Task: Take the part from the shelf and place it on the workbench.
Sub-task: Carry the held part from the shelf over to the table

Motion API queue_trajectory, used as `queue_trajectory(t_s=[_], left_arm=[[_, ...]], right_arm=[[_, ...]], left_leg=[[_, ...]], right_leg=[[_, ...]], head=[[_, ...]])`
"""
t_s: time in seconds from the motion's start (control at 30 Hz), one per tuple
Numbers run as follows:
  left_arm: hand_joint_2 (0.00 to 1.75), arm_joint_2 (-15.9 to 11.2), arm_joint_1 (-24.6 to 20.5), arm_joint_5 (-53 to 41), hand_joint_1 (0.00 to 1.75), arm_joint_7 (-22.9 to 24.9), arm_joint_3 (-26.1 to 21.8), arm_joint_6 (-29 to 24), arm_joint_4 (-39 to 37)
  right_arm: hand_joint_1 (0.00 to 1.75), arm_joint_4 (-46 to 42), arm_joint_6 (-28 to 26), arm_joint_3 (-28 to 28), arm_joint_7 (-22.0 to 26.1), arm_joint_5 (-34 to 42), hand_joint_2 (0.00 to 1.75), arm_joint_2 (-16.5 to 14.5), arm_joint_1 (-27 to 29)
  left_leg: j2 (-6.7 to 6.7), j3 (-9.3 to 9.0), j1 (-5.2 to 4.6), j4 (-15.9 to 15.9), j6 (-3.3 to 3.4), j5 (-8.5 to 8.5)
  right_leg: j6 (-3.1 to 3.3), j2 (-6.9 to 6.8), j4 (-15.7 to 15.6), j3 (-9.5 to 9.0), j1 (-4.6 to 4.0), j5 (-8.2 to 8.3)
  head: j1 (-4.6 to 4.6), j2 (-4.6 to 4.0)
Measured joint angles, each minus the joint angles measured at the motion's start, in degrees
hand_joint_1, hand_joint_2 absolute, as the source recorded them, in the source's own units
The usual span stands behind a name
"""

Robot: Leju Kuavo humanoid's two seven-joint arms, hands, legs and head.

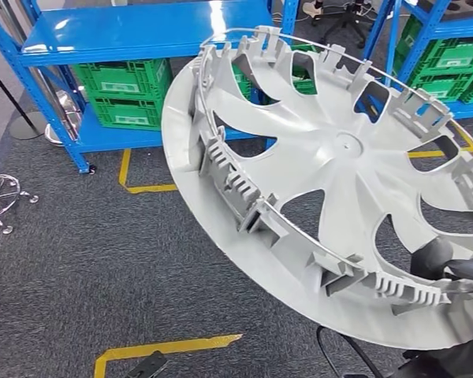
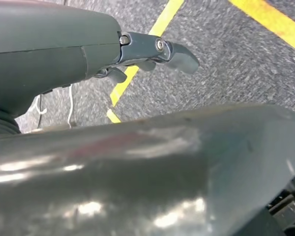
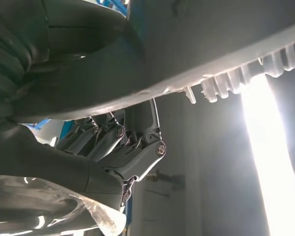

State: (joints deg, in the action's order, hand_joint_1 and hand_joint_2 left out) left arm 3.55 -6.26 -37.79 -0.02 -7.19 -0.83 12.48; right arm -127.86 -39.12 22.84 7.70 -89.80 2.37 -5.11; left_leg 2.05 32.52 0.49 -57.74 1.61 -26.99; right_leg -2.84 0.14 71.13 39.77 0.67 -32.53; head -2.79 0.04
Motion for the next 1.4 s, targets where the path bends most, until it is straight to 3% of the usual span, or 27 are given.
queue_trajectory(t_s=[0.07,0.13,0.23,0.3,0.4,0.43,0.47,0.53,0.6,0.67,0.73,0.8,0.9,0.93,0.97,1.0,1.07,1.13,1.17,1.23,1.3,1.33,1.4], left_arm=[[0.0,0.0,-0.09,0.0,0.0,0.0,0.0,0.0,0.0],[0.0,-0.03,-0.09,0.0,0.0,0.01,0.0,0.0,0.0],[0.0,-0.05,-0.14,0.0,0.0,0.13,0.0,0.0,0.0],[0.0,-0.1,-0.2,0.0,0.0,0.15,0.0,-0.01,0.0],[0.0,-0.11,0.01,0.0,0.0,0.15,0.01,-0.01,0.0],[0.0,-0.1,0.12,0.0,0.0,0.15,0.02,-0.01,0.0],[0.0,-0.09,0.18,0.0,0.0,0.15,0.02,-0.01,0.0],[0.0,-0.15,0.16,0.0,0.0,0.15,0.02,-0.02,0.0],[0.0,-0.26,0.13,0.0,0.0,0.15,0.02,-0.02,0.0],[0.0,-0.31,0.07,0.0,0.0,0.16,0.02,-0.02,0.0],[0.0,-0.21,-0.03,0.0,0.0,0.17,0.02,-0.02,0.0],[0.0,-0.13,-0.1,0.0,0.0,0.17,0.02,-0.02,0.0],[0.0,-0.16,-0.01,0.01,0.0,0.17,0.01,-0.02,0.0],[0.0,-0.15,0.05,0.01,0.0,0.17,0.0,-0.02,0.0],[0.0,-0.13,0.07,0.01,0.0,0.17,0.01,-0.01,0.0],[0.0,-0.1,0.05,0.01,0.0,0.17,0.02,-0.01,0.0],[0.0,-0.04,-0.05,0.0,0.0,0.17,0.02,0.0,0.0],[0.0,-0.03,-0.08,0.01,0.0,0.17,0.02,-0.02,0.0],[0.0,-0.04,-0.07,0.02,0.0,0.17,0.01,-0.02,0.0],[0.0,-0.04,-0.09,0.01,0.0,0.17,0.02,-0.01,0.0],[0.0,-0.07,-0.18,0.0,0.0,0.17,0.02,-0.01,0.01],[0.0,-0.09,-0.18,0.01,0.0,0.17,0.02,-0.01,0.02],[0.0,-0.1,-0.05,0.01,0.0,0.17,0.02,0.02,0.01]], right_arm=[[1.75,0.0,0.0,-0.03,0.16,0.03,1.75,-0.02,-0.1],[1.75,0.0,0.0,-0.07,0.29,0.05,1.75,-0.04,-0.25],[1.75,-0.01,0.0,-0.1,0.36,0.06,1.75,-0.07,-0.29],[1.75,-0.02,0.0,-0.11,0.39,0.04,1.75,-0.14,-0.34],[1.75,0.0,0.0,-0.11,0.44,0.0,1.75,-0.22,-0.36],[1.75,0.0,0.0,-0.11,0.44,0.0,1.75,-0.24,-0.33],[1.75,0.0,0.0,-0.11,0.44,0.01,1.75,-0.26,-0.3],[1.75,0.0,0.0,-0.11,0.44,0.02,1.75,-0.3,-0.26],[1.75,0.0,0.0,-0.13,0.45,0.01,1.75,-0.32,-0.29],[1.75,0.0,0.0,-0.15,0.46,0.0,1.75,-0.33,-0.3],[1.75,0.0,0.0,-0.17,0.46,0.0,1.75,-0.34,-0.22],[1.75,-0.01,0.0,-0.23,0.48,0.02,1.75,-0.34,-0.22],[1.75,0.0,0.0,-0.31,0.53,0.02,1.75,-0.34,-0.32],[1.75,0.0,0.0,-0.31,0.53,0.02,1.75,-0.34,-0.29],[1.75,0.0,0.0,-0.31,0.52,0.02,1.75,-0.34,-0.26],[1.75,0.0,0.0,-0.31,0.52,0.02,1.75,-0.34,-0.24],[1.75,0.0,0.0,-0.31,0.52,0.02,1.75,-0.34,-0.26],[1.75,0.0,0.0,-0.3,0.53,0.02,1.75,-0.34,-0.35],[1.75,0.0,0.0,-0.29,0.53,0.01,1.75,-0.34,-0.36],[1.75,-0.02,0.0,-0.28,0.54,-0.01,1.75,-0.34,-0.35],[1.75,-0.04,0.0,-0.27,0.54,-0.03,1.75,-0.34,-0.37],[1.75,-0.04,0.0,-0.26,0.53,-0.04,1.75,-0.34,-0.39],[1.75,-0.01,0.0,-0.23,0.51,-0.05,1.75,-0.34,-0.42]], left_leg=[[0.78,-0.14,-0.13,-0.09,-0.26,-0.16],[1.41,-0.14,-0.42,-0.32,-0.76,-0.31],[2.42,-0.12,-0.5,-0.53,-1.51,-0.49],[1.22,0.63,-0.31,-2.67,-2.06,-2.27],[-1.19,5.2,-0.11,-13.33,-2.53,-7.66],[-1.38,6.5,-0.09,-16.17,-2.56,-8.44],[-1.45,6.93,-0.09,-17.01,-2.53,-8.06],[-1.83,4.86,-0.06,-12.28,-2.28,-4.45],[-3.92,1.57,0.16,-4.77,-1.98,-1.28],[-5.47,0.29,0.23,-1.41,-1.84,-0.66],[-4.82,0.35,0.15,-1.02,-1.54,-0.49],[-3.83,0.27,0.28,-0.54,-0.89,-0.13],[-2.18,0.32,0.27,-0.32,-0.31,0.0],[-1.58,0.36,0.23,-0.33,-0.29,-0.01],[-1.0,0.37,0.21,-0.34,-0.3,-0.02],[-0.47,0.36,0.21,-0.35,-0.32,-0.04],[0.4,0.19,0.18,-0.36,-0.5,-0.16],[1.07,0.07,-0.09,-0.49,-0.97,-0.35],[1.44,0.04,-0.22,-0.54,-1.23,-0.4],[2.27,-0.04,-0.28,-0.49,-1.79,-0.39],[1.49,0.31,-0.1,-1.66,-2.41,-1.48],[0.55,1.08,-0.01,-3.63,-2.68,-2.83],[-1.17,4.22,0.11,-10.85,-3.03,-6.55]], right_leg=[[0.18,-1.9,-8.14,-4.4,-0.2,3.41],[0.69,-3.46,-13.04,-7.13,-0.52,4.58],[1.6,-2.51,-13.61,-7.15,-0.59,4.75],[2.33,-1.63,-13.83,-7.15,-0.35,5.1],[2.92,-0.19,-13.84,-7.05,-0.27,5.29],[2.96,0.41,-13.79,-7.01,-0.29,5.31],[2.96,1.03,-13.71,-6.99,-0.3,5.32],[2.93,2.23,-13.53,-7.03,-0.3,5.3],[2.65,3.34,-13.26,-6.81,-0.36,5.26],[1.98,4.29,-13.07,-6.24,-0.29,5.44],[1.27,4.91,-13.09,-5.74,-0.07,5.62],[0.73,3.51,-11.45,-4.68,-0.06,4.37],[0.08,0.64,-1.38,0.04,-0.03,-0.8],[-0.06,0.41,1.77,1.5,0.0,-1.88],[-0.17,0.31,3.1,2.07,0.01,-1.95],[-0.19,0.16,2.12,1.47,0.01,-0.95],[-0.01,-1.19,-5.41,-2.64,-0.06,2.63],[0.48,-2.93,-12.07,-6.44,-0.43,4.51],[0.73,-3.29,-13.32,-7.12,-0.6,4.57],[1.35,-2.47,-13.51,-7.05,-0.72,4.71],[2.1,-1.6,-13.74,-7.02,-0.54,5.06],[2.46,-1.22,-13.86,-7.06,-0.39,5.23],[2.87,-0.34,-13.85,-7.03,-0.33,5.31]], head=[[0.01,0.0],[-0.07,0.0],[-0.14,0.0],[-0.24,0.0],[-0.38,0.0],[-0.37,0.0],[-0.38,0.0],[-0.37,0.0],[-0.33,0.0],[-0.31,0.0],[-0.33,0.0],[-0.14,0.0],[0.09,0.0],[0.07,0.0],[0.07,0.0],[0.07,0.0],[0.07,0.0],[0.02,0.0],[0.0,0.0],[-0.07,0.0],[-0.13,0.0],[-0.21,0.0],[-0.33,0.0]])
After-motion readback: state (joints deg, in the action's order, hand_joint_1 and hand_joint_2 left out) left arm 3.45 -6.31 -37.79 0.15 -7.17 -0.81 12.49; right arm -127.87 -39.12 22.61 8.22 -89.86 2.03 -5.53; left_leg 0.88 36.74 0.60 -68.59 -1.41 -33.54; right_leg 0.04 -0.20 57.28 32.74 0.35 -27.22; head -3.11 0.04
